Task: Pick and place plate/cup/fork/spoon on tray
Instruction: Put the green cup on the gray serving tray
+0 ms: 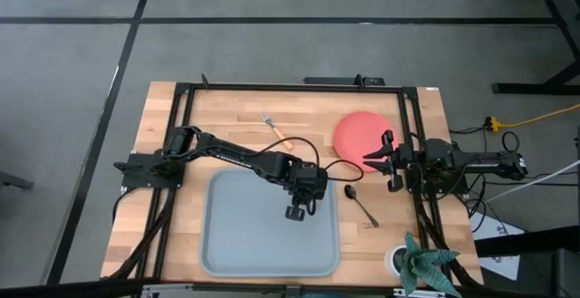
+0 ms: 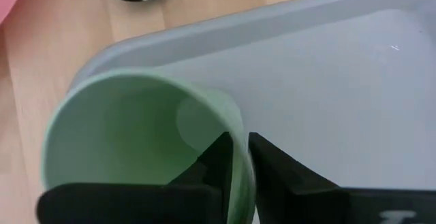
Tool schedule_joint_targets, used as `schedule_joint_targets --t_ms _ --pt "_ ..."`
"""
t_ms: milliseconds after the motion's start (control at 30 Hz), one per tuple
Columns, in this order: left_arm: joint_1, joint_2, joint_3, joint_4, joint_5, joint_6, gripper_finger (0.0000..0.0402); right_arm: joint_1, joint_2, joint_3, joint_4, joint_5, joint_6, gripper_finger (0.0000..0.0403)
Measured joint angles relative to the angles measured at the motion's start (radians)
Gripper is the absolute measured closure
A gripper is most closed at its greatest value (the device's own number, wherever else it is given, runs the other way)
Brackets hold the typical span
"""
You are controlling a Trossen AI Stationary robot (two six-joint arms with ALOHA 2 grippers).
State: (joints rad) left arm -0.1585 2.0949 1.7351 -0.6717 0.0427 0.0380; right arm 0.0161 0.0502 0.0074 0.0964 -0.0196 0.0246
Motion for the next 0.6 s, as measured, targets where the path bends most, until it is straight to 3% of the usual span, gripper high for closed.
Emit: schedule_joint_targets --t_ms 600 --pt "-0.002 -0.001 0.000 0.014 -0.036 0.000 0.0334 0.000 0.000 0.000 -0.012 0.000 0.000 0.0323"
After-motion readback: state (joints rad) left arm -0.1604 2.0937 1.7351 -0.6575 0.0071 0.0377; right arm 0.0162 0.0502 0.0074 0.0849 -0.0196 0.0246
